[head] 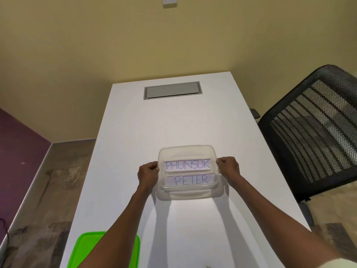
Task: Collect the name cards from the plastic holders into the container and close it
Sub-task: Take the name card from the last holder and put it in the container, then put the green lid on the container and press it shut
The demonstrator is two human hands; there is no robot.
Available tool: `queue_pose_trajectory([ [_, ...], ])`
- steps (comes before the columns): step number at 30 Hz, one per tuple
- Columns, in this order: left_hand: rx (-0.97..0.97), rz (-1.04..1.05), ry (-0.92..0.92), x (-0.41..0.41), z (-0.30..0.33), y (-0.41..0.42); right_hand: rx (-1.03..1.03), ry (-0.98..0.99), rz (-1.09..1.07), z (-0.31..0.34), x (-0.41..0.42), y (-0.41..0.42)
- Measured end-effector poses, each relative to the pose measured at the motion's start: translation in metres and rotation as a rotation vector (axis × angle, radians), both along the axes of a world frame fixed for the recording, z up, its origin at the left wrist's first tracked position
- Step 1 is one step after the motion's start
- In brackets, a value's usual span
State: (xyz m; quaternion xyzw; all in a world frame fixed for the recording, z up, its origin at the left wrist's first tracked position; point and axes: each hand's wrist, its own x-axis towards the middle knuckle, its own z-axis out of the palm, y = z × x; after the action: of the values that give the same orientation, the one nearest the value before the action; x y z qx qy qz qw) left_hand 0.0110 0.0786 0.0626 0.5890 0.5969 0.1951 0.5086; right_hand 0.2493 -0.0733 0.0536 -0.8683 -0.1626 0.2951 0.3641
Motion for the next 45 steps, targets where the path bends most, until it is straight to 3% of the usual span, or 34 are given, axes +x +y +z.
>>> queue_pose_trajectory([
  [14, -0.005, -0.036, 0.038, 0.006, -0.021, 0.013, -0.053, -0.064, 0.048, -0.008, 0.005, 0.010],
  [29, 0.030, -0.032, 0.106, -0.003, -0.022, 0.018, 0.006, 0.076, -0.074, -0.002, 0.009, 0.002],
  [45, 0.037, 0.118, -0.071, -0.072, 0.020, 0.000, 0.210, -0.153, 0.071, 0.051, -0.041, -0.007],
])
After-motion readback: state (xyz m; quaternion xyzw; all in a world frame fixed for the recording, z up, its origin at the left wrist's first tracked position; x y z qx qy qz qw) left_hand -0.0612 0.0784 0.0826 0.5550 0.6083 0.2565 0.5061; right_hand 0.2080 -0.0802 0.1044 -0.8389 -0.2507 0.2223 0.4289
